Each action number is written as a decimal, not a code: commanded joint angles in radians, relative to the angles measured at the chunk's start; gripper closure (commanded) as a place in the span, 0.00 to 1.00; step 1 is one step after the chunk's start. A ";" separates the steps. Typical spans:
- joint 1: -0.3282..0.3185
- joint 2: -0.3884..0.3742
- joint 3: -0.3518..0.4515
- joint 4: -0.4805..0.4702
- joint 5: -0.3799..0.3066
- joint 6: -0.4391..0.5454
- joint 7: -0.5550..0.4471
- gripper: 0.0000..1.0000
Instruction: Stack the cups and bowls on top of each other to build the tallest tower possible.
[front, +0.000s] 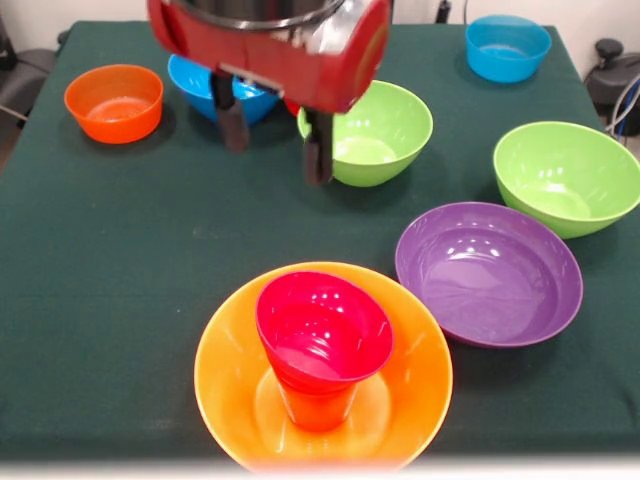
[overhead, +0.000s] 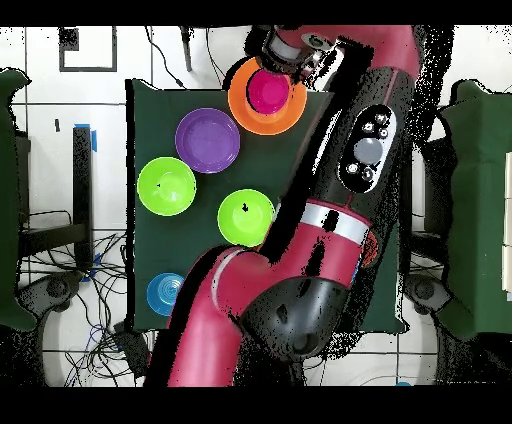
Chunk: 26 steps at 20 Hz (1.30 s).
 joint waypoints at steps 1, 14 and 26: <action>0.178 -0.163 0.299 0.528 -0.229 -0.251 -0.171 0.00; 0.250 -0.381 0.461 0.991 -0.342 -0.549 -0.248 0.00; 0.212 -0.493 0.614 1.198 -0.451 -0.749 -0.242 0.00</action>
